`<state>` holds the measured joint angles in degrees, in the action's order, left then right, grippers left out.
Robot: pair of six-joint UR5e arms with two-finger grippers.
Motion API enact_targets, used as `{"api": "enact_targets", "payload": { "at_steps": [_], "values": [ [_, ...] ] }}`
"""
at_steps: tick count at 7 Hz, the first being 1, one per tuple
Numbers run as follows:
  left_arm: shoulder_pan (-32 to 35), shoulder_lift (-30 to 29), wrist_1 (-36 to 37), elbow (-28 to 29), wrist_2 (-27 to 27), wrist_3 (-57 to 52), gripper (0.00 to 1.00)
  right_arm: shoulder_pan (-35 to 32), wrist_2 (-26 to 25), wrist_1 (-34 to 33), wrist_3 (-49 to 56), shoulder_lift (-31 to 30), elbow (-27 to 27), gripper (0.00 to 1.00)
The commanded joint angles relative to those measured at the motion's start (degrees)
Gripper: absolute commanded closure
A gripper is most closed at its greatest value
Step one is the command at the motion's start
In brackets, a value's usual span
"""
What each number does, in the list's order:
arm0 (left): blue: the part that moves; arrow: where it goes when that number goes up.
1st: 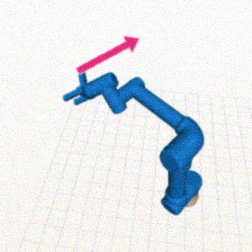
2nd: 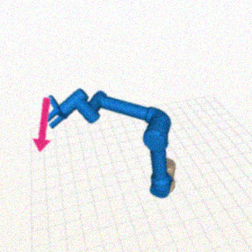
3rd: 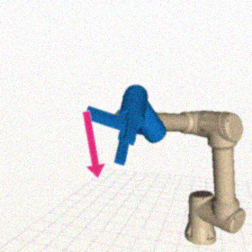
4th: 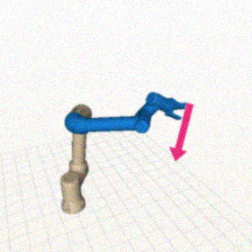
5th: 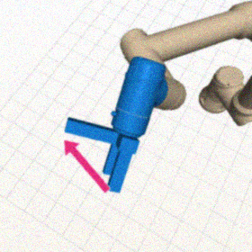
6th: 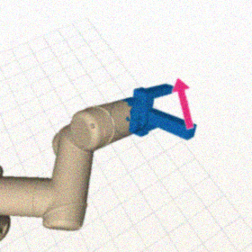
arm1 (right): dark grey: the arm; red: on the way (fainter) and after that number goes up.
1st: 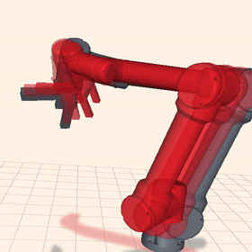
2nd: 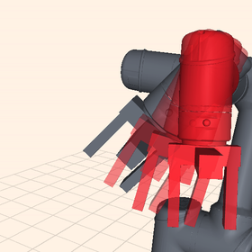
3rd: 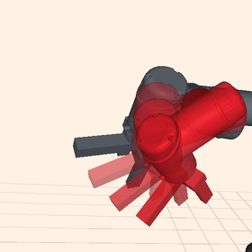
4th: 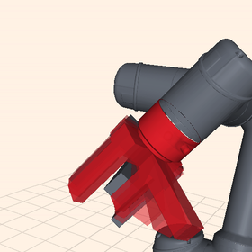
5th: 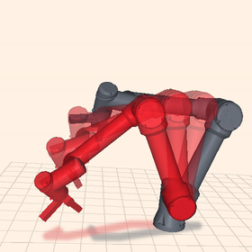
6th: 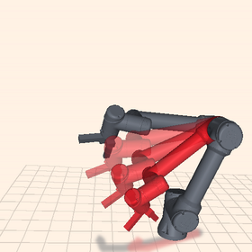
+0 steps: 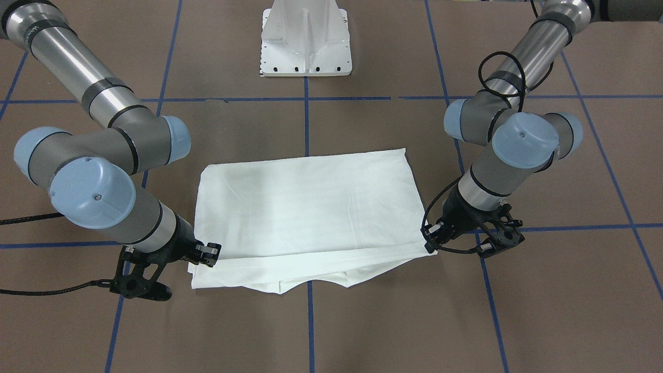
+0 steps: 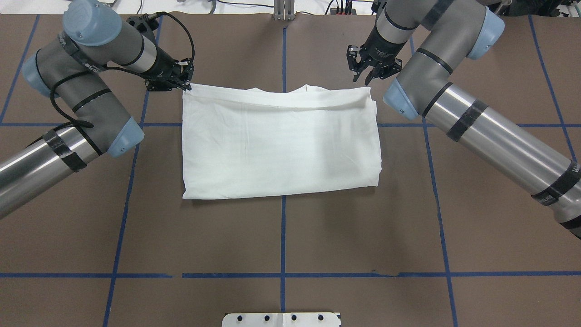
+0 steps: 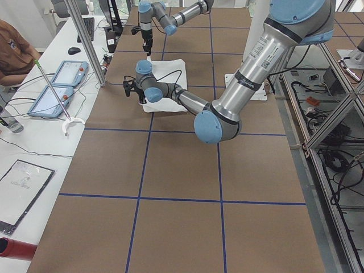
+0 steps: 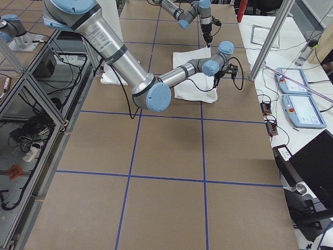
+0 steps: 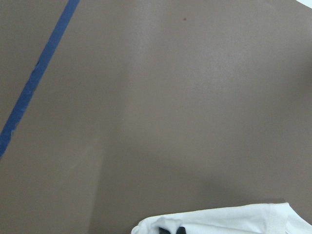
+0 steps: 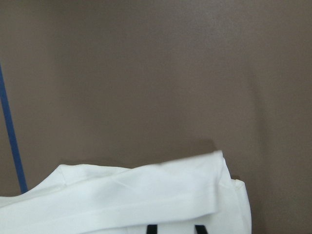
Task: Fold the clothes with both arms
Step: 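Lay the hem down at the collar and open both grippers, withdrawing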
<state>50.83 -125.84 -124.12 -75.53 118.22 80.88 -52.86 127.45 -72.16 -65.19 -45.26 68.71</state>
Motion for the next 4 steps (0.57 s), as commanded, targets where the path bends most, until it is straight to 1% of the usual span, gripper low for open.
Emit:
{"api": "enact_targets", "payload": {
  "at_steps": [1,2,3,4],
  "values": [
    [0.15,1.29,-4.7,-1.01,-0.1,-0.02,0.01,0.13,-0.54,9.11,0.07,-3.77,0.02,0.0],
    [0.24,3.39,-5.07,-3.63,-3.06,-0.02,0.0,-0.14,-0.36,9.23,-0.11,-3.78,0.54,0.0],
    [0.32,3.93,-4.47,-4.26,-4.57,-0.28,0.0,-0.14,-0.27,8.53,-0.55,-3.78,1.77,0.0],
    [0.32,6.2,-5.07,-5.05,-4.84,-0.81,0.0,-0.23,-0.1,8.53,-0.64,-4.48,2.65,0.0]
  ]
}}
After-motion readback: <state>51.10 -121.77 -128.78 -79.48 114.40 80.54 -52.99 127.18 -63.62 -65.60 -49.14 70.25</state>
